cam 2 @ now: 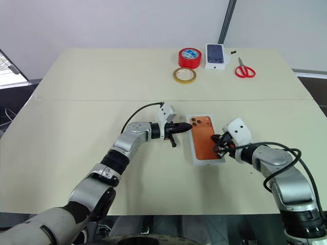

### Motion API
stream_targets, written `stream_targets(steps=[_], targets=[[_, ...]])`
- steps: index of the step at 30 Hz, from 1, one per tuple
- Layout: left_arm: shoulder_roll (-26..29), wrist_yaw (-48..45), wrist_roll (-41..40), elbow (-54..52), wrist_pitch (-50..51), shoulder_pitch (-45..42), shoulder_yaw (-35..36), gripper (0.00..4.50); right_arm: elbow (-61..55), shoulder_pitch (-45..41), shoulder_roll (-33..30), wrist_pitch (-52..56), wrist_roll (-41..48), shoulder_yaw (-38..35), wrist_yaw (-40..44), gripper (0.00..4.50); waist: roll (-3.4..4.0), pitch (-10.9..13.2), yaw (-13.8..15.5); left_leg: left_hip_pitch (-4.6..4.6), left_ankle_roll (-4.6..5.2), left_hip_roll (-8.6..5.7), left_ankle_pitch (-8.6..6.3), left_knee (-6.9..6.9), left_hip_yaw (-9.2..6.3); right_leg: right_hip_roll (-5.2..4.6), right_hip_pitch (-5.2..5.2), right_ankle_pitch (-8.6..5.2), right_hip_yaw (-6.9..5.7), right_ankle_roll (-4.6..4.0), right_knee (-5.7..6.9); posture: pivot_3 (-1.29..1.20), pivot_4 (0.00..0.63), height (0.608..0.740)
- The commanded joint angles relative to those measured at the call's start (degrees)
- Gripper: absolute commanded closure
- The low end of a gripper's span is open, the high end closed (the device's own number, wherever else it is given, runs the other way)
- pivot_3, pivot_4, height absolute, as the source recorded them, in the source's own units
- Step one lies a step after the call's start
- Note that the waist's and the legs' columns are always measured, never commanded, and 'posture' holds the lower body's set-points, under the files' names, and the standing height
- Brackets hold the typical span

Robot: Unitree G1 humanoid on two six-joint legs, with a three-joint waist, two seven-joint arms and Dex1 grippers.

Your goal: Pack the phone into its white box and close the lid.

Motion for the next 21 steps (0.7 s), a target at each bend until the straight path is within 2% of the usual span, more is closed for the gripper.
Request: stream_targets(steps=[1, 4, 5, 6, 8, 11, 14, 21], targets=[[3.44, -1.41, -3.71, -9.85, 2.04, -0.21, 3.74, 2.24, -0.39, -3.14, -0.17, -3.98, 1.06, -3.45, 0.23, 2.19, 0.01, 0.03, -0.04, -0.11, -0.01, 0.0, 0.01, 0.0, 0.02, 0.0, -0.14, 0.0, 0.02, 0.0, 0.04, 0.0, 0.15, 0.74], [6.67, -2.91, -5.65, -14.81, 3.81, 1.02, 4.95, 0.79, 0.41, -3.8, -0.42, -6.52, 1.57, -4.73, 1.11, 0.66, 0.02, 0.02, 0.15, -0.16, -0.05, 0.0, 0.03, -0.07, 0.02, 0.0, -0.27, 0.0, 0.02, 0.0, 0.12, 0.0, 0.15, 0.74], [10.08, -5.59, -7.83, -18.35, 5.62, 2.55, 6.48, 0.39, 0.45, -2.95, -1.84, -9.11, 0.72, -4.93, 2.89, 0.31, 0.02, 0.02, 0.22, -0.15, -0.06, 0.0, 0.03, -0.09, 0.02, 0.0, -0.27, 0.0, 0.02, 0.0, 0.12, 0.0, 0.15, 0.74], [12.72, -7.27, -11.19, -21.6, 7.97, 3.98, 9.22, 0.04, 0.46, -1.82, -3.26, -11.41, 0.18, -5.08, 5.03, 0.29, 0.03, 0.02, 0.16, -0.15, -0.06, 0.0, 0.03, -0.09, 0.02, 0.0, -0.26, 0.0, 0.02, 0.0, 0.11, 0.0, 0.15, 0.74], [16.47, -8.48, -17.63, -25.78, 14.39, 5.83, 13.84, 0.04, 0.7, 0.34, -5.02, -15.12, 0.23, -5.84, 8.46, 0.29, 0.06, 0.05, -0.06, -0.15, -0.06, 0.0, 0.03, -0.12, 0.02, 0.0, -0.27, 0.0, 0.02, 0.0, 0.1, 0.0, 0.15, 0.74], [24.4, -8.54, -14.99, -27.77, 13.93, 11.31, 15.01, 0.04, 3.03, 2.59, -6.35, -15.34, 4.03, -11.17, 11.03, 0.29, 0.11, 0.06, -0.02, -0.1, -0.06, 0.01, 0.03, -0.12, 0.02, -0.01, -0.21, 0.0, 0.03, 0.0, 0.05, 0.0, 0.15, 0.74], [29.76, -7.0, -14.36, -29.51, 15.88, 17.83, 16.94, 0.04, 4.77, 5.49, -8.02, -16.63, 4.32, -15.21, 13.12, 0.29, 0.12, 0.06, 0.14, -0.01, -0.05, -0.01, 0.02, -0.12, 0.03, -0.07, -0.08, -0.01, 0.03, -0.01, 0.0, 0.0, 0.15, 0.74], [34.22, -6.13, -15.17, -34.14, 10.81, 30.78, 22.27, 0.04, 8.72, 11.18, -9.94, -18.45, 4.66, -20.06, 17.4, 0.29, 0.13, 0.07, 0.34, -0.06, -0.03, 0.0, 0.0, -0.18, 0.03, -0.15, -0.08, -0.01, 0.03, -0.03, -0.13, 0.0, 0.15, 0.74]])
